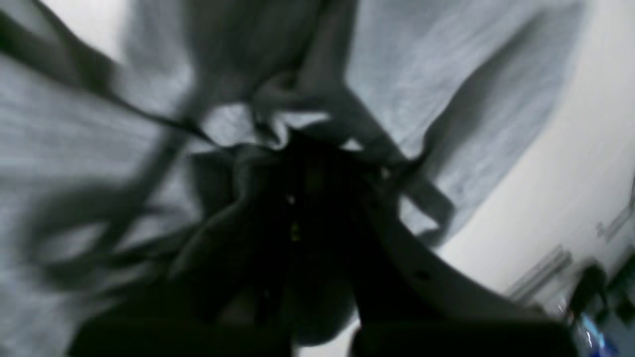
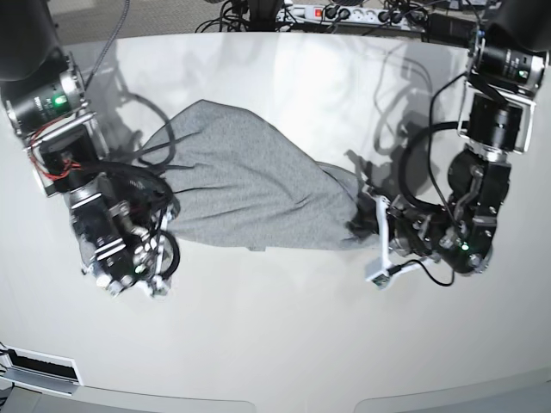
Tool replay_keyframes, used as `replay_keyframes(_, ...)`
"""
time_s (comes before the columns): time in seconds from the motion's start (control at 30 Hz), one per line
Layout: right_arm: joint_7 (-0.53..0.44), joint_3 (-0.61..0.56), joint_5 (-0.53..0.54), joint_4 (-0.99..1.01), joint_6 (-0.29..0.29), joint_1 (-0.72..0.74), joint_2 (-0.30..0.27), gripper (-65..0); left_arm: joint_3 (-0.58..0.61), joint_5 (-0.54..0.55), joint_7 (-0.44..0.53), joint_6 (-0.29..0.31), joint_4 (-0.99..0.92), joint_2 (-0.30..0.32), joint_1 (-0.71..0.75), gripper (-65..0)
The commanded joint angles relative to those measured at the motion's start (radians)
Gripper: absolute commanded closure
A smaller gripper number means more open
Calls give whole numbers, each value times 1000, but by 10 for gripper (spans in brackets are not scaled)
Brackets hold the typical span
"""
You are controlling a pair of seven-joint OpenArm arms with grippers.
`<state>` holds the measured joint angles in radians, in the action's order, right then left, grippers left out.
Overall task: Layout the t-shirt on the table in an organized manner, then fold the t-shirt properly
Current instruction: 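Stretch the shirt between both grippers, moving them apart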
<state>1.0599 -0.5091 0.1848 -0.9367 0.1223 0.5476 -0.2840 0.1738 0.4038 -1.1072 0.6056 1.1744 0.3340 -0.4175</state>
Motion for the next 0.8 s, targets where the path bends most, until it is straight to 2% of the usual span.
replay_keyframes(0.0,-18,6,31,-52,5,60,-32,0,-5,45,7,2,13,7,-28,0)
replay_keyframes(0.07,-39,11,139,-116,49,83,-77,0,-5,108,-1,23,13,11,-29,0)
replay_keyframes(0.2,-67,100,373,-237,242,80,-154,0,-6,294,-69,80,13,18,-26,0)
replay_keyframes(0.27,-72,169,483,-266,362,58,-180,0,-6,402,-100,82,13,18,-20,0)
replay_keyframes(0.33,-68,243,558,-268,475,29,-190,0,-17,522,-106,57,13,18,-1,0)
replay_keyframes(0.4,-68,308,579,-268,550,-6,-190,0,-55,606,-122,62,13,14,27,0)
replay_keyframes(0.47,-69,359,578,-268,572,-33,-190,0,-121,621,-150,68,13,0,61,0)
replay_keyframes(0.6,-69,441,579,-268,576,-74,-194,0,-332,653,-176,55,13,-36,146,0)
replay_keyframes(0.77,-68,488,609,-268,576,-90,-193,0,-666,652,-174,54,13,-142,227,0)
